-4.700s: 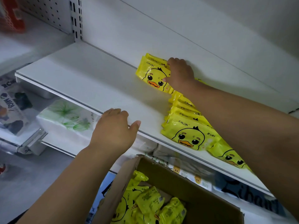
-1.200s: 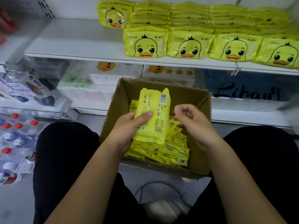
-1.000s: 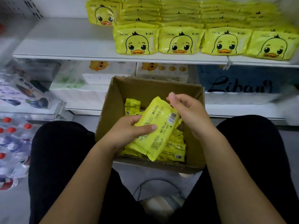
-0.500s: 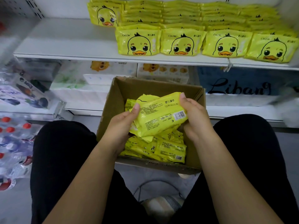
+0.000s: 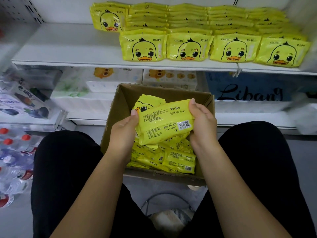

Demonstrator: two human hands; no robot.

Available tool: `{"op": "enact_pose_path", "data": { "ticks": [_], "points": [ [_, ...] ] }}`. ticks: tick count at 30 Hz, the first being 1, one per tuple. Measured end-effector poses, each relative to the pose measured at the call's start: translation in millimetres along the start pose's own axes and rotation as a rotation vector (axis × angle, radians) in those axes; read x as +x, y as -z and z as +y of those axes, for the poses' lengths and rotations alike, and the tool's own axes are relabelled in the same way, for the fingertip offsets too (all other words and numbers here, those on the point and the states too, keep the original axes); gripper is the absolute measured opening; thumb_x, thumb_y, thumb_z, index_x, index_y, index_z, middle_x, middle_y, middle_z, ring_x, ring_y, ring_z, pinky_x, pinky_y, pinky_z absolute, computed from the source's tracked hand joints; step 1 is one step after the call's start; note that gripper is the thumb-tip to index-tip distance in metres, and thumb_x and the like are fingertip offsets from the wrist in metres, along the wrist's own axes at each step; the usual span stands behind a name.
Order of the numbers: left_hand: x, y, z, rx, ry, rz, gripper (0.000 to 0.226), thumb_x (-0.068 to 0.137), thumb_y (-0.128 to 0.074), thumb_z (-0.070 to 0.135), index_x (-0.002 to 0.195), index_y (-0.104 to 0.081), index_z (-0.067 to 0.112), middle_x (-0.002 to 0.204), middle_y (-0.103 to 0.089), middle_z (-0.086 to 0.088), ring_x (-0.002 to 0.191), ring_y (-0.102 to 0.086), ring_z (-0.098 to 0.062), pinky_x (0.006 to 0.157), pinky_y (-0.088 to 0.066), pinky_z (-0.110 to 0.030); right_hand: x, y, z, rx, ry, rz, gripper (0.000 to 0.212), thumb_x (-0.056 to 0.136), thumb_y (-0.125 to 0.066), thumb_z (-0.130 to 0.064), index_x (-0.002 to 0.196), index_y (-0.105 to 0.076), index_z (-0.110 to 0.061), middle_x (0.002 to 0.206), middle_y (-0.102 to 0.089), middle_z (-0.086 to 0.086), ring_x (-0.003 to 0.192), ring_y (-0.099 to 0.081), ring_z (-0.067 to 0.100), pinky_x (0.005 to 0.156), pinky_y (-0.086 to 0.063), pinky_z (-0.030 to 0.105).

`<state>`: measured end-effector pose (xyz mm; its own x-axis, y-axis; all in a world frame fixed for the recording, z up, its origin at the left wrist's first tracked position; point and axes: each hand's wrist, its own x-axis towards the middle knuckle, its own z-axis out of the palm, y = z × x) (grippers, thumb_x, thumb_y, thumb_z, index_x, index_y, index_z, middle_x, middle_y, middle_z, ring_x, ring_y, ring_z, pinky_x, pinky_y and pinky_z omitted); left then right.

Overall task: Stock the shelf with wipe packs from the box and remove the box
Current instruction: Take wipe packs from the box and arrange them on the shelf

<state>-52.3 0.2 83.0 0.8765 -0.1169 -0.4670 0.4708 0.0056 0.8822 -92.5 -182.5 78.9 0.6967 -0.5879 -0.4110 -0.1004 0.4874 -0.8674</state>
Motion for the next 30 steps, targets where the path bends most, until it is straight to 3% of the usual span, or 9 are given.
{"op": "enact_pose_path", "data": {
  "ticks": [5, 9, 15, 18, 20, 23, 26, 28, 30],
  "points": [
    [0, 3, 2, 0.009, 0.078, 0.059, 0.038, 0.096, -0.058, 0.059, 0.089, -0.077, 0.026, 0.092, -0.080, 0.004, 0.096, -0.075, -0.023, 0.096, -0.056, -0.048, -2, -1, 3, 0.049, -0.030, -0.020, 0.015, 0.095, -0.068, -0.028, 0.089, -0.070, -0.015, 0.096, -0.077, 0.009, 0.093, -0.073, 0.028, 0.097, -0.054, 0.055],
    [2, 10, -8, 0.058, 0.199, -0.122, 0.075, 0.063, -0.065, 0.089, 0.103, -0.080, 0.028, 0.121, -0.073, 0.000, 0.117, -0.065, -0.027, 0.100, -0.053, -0.052, 5, 8, 1, 0.155, -0.068, 0.005, 0.019, 0.094, -0.068, -0.033, 0.102, -0.070, -0.015, 0.113, -0.074, 0.014, 0.109, -0.069, 0.036, 0.097, -0.051, 0.062],
    [3, 9, -20, 0.064, 0.008, -0.088, 0.053, 0.081, -0.074, 0.063, 0.111, -0.078, 0.019, 0.114, -0.077, 0.000, 0.116, -0.068, -0.022, 0.108, -0.047, -0.051, 10, 16, 6, -0.154, 0.033, 0.022, 0.021, 0.092, -0.069, -0.047, 0.095, -0.075, -0.028, 0.099, -0.077, -0.004, 0.101, -0.072, 0.023, 0.096, -0.056, 0.051],
    [3, 13, -20, 0.253, -0.147, 0.001, 0.046, 0.093, -0.064, 0.058, 0.080, -0.071, 0.014, 0.077, -0.066, 0.001, 0.076, -0.058, -0.009, 0.077, -0.049, -0.026, 11, 21, 10, -0.358, 0.216, 0.035, 0.017, 0.096, -0.065, -0.039, 0.083, -0.073, -0.030, 0.079, -0.073, -0.013, 0.082, -0.067, 0.010, 0.080, -0.054, 0.035],
    [-1, 13, -19, 0.375, -0.243, 0.049, 0.051, 0.099, -0.058, 0.051, 0.061, -0.052, 0.017, 0.061, -0.037, 0.001, 0.057, -0.033, -0.009, 0.052, -0.029, -0.020, 10, 21, 12, -0.384, 0.266, 0.013, 0.017, 0.098, -0.065, -0.033, 0.082, -0.072, -0.030, 0.079, -0.074, -0.006, 0.080, -0.067, 0.015, 0.077, -0.054, 0.039],
    [-2, 12, -14, 0.420, -0.293, 0.107, 0.055, 0.102, -0.054, 0.046, 0.056, -0.034, 0.022, 0.057, -0.024, 0.007, 0.050, -0.022, -0.008, 0.043, -0.020, -0.020, 8, 19, 9, -0.379, 0.283, -0.021, 0.014, 0.098, -0.065, -0.030, 0.086, -0.072, -0.028, 0.081, -0.075, -0.005, 0.083, -0.069, 0.016, 0.083, -0.058, 0.045],
    [-1, 14, -12, 0.414, -0.324, 0.116, 0.057, 0.103, -0.053, 0.044, 0.061, -0.037, 0.009, 0.062, -0.027, -0.001, 0.053, -0.024, -0.008, 0.044, -0.020, -0.019, 7, 17, 8, -0.373, 0.275, -0.044, 0.014, 0.097, -0.065, -0.032, 0.088, -0.073, -0.027, 0.085, -0.076, -0.003, 0.087, -0.071, 0.019, 0.090, -0.057, 0.051],
    [3, 20, -13, 0.351, -0.284, 0.061, 0.062, 0.101, -0.054, 0.051, 0.075, -0.048, -0.005, 0.070, -0.039, -0.006, 0.063, -0.034, -0.015, 0.052, -0.030, -0.025, 6, 19, 6, -0.388, 0.249, -0.072, 0.014, 0.098, -0.063, -0.036, 0.095, -0.073, -0.028, 0.094, -0.077, -0.002, 0.097, -0.072, 0.022, 0.094, -0.056, 0.054],
    [5, 28, -12, 0.268, -0.214, -0.005, 0.069, 0.090, -0.058, 0.068, 0.086, -0.060, -0.001, 0.081, -0.052, -0.005, 0.075, -0.047, -0.019, 0.070, -0.048, -0.034, 3, 22, 2, -0.429, 0.206, -0.129, 0.019, 0.098, -0.059, -0.044, 0.111, -0.069, -0.033, 0.108, -0.075, -0.007, 0.108, -0.068, 0.018, 0.100, -0.053, 0.053]
  ]
}}
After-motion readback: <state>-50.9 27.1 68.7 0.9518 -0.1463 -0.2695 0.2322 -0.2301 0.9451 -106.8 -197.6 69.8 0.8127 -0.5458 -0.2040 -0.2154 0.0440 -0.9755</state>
